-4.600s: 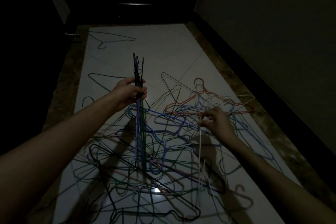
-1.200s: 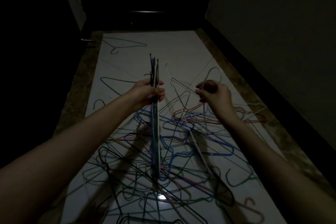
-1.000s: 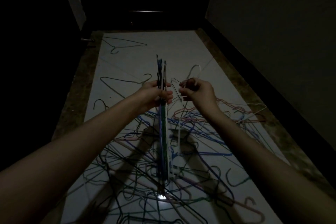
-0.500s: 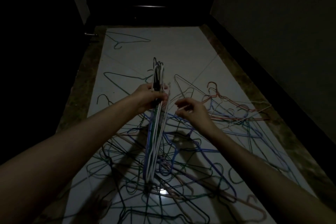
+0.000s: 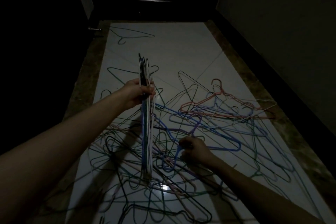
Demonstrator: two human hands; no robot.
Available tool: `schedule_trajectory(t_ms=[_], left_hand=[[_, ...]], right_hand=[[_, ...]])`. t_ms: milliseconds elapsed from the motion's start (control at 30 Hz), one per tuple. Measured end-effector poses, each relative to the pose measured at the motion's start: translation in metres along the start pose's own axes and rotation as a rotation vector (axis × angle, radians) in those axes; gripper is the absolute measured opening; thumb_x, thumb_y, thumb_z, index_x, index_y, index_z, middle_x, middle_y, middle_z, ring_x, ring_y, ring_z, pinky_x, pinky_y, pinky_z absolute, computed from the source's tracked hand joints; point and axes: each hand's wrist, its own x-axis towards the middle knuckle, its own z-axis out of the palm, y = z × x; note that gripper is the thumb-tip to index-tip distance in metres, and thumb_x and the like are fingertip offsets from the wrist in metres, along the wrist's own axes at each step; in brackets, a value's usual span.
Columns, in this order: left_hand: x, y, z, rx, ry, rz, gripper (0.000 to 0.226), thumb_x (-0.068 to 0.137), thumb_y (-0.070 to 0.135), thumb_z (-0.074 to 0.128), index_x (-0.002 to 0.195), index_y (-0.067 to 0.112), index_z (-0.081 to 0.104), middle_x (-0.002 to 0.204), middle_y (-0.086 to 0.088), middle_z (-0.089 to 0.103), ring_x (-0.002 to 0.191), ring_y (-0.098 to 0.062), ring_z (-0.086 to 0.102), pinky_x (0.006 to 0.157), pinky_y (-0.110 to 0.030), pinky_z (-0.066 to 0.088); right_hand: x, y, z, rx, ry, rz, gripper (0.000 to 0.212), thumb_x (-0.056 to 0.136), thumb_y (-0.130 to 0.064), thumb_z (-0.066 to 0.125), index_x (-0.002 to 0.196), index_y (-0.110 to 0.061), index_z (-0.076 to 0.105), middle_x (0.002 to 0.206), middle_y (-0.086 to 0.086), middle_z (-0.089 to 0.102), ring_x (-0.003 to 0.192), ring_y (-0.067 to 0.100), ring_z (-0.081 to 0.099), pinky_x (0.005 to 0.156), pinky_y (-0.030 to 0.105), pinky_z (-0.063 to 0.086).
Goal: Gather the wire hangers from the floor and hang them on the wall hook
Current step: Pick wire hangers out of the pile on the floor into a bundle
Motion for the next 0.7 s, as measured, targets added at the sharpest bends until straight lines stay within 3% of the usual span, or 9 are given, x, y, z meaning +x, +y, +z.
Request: schedule_trajectory(t_ms=[100,233,367,433,500,600,700], left_hand=[[0.002,-0.001,-0.003,0.022,0.015,0.001,0.033,0.081,-0.017,0.052,0.089,0.013,0.061,0.085,-0.008,0.060,0.081,-0.022,0.060,0.071,-0.030,0.055],[0.002,0.002,-0.006,0.033,0.019,0.018,0.033,0.082,-0.019,0.047,0.088,0.011,0.059,0.078,-0.007,0.058,0.072,-0.018,0.060,0.063,-0.026,0.054],[0.004,0.006,-0.012,0.055,0.019,0.026,0.036,0.081,-0.020,0.043,0.087,0.011,0.059,0.076,-0.007,0.058,0.070,-0.019,0.059,0.057,-0.027,0.052],[0.003,0.007,-0.013,0.069,0.029,0.029,0.036,0.081,-0.020,0.043,0.087,0.012,0.058,0.076,-0.007,0.057,0.071,-0.019,0.059,0.053,-0.025,0.051],[0.001,0.007,-0.013,0.056,0.025,0.032,0.037,0.079,-0.021,0.043,0.086,0.012,0.058,0.076,-0.007,0.057,0.071,-0.019,0.059,0.048,-0.022,0.051],[0.000,0.009,-0.013,0.044,0.019,0.024,0.035,0.080,-0.020,0.046,0.087,0.012,0.059,0.077,-0.007,0.058,0.071,-0.018,0.061,0.051,-0.022,0.053],[-0.002,0.014,-0.015,0.070,0.039,0.029,0.034,0.082,-0.017,0.048,0.090,0.014,0.060,0.079,-0.007,0.060,0.072,-0.017,0.062,0.057,-0.024,0.053]], right_hand=[[0.001,0.000,0.002,-0.053,0.010,-0.056,0.044,0.076,0.003,0.066,0.117,-0.012,0.059,0.114,0.005,0.064,0.104,0.014,0.061,0.085,0.024,0.052],[0.000,-0.001,0.002,-0.036,0.057,-0.076,0.035,0.082,0.002,0.055,0.113,-0.014,0.059,0.103,0.008,0.066,0.088,0.018,0.063,0.066,0.015,0.047],[-0.001,0.000,0.003,-0.054,0.074,-0.099,0.031,0.085,-0.003,0.055,0.113,-0.017,0.059,0.102,0.000,0.064,0.087,0.010,0.060,0.074,0.023,0.052],[-0.001,0.004,0.005,-0.105,0.001,-0.116,0.040,0.079,0.003,0.062,0.114,-0.014,0.059,0.109,0.000,0.062,0.094,0.006,0.057,0.081,0.016,0.049],[-0.002,0.007,0.006,-0.126,-0.027,-0.128,0.044,0.074,0.006,0.066,0.114,-0.012,0.059,0.112,0.000,0.060,0.098,0.006,0.056,0.076,0.003,0.043],[-0.006,0.004,0.002,-0.098,-0.005,-0.137,0.041,0.074,0.003,0.069,0.113,-0.009,0.060,0.103,-0.001,0.061,0.091,0.005,0.056,0.067,0.001,0.040],[-0.007,-0.003,-0.007,-0.017,0.057,-0.145,0.030,0.083,0.009,0.052,0.109,-0.005,0.060,0.083,-0.005,0.060,0.072,-0.001,0.058,0.059,0.008,0.042]])
